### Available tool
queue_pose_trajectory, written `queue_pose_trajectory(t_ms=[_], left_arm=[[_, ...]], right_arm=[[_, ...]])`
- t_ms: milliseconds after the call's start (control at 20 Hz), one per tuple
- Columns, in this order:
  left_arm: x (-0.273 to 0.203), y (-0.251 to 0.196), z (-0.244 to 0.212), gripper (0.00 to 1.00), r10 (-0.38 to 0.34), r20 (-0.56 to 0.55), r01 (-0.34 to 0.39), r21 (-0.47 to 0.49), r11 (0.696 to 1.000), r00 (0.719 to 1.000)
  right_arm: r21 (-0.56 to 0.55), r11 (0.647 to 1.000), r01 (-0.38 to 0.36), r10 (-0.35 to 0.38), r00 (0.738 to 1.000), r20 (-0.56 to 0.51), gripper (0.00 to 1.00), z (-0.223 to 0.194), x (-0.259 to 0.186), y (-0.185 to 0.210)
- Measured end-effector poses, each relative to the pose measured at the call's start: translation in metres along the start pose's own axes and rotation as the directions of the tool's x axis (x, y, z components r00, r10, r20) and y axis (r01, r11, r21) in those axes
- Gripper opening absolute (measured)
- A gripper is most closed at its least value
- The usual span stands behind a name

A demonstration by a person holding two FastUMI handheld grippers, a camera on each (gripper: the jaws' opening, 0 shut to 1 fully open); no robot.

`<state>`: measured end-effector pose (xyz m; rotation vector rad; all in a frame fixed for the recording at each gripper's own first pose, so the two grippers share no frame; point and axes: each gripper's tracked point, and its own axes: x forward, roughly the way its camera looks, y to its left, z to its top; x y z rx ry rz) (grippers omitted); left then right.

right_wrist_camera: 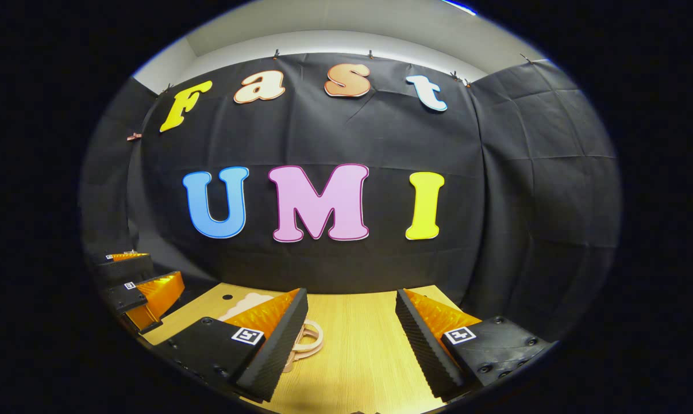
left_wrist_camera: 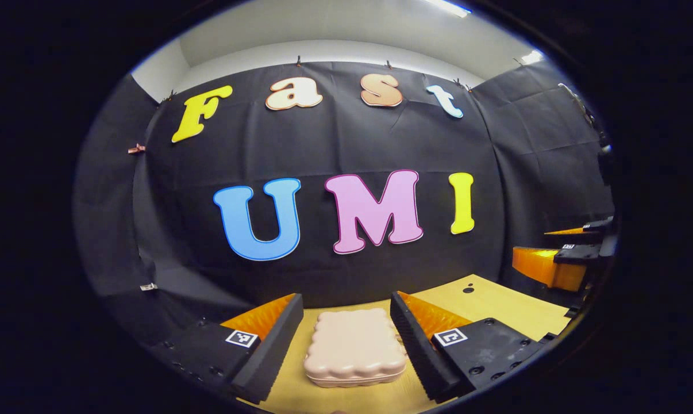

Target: First open the suitcase, pack the skin care products into it, and then close the suitcase.

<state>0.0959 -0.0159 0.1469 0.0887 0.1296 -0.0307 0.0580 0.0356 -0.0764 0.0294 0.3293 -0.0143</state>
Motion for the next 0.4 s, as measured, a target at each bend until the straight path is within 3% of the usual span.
queue_pose_trajectory(t_ms=[400], left_arm=[[0.005, 0.005, 0.01, 0.98, 0.051, 0.073, -0.05, -0.017, 0.999, 0.996]], right_arm=[[-0.007, 1.0, -0.031, 0.03, 0.999, -0.011, 0.97, -0.011, -0.003, 0.016]])
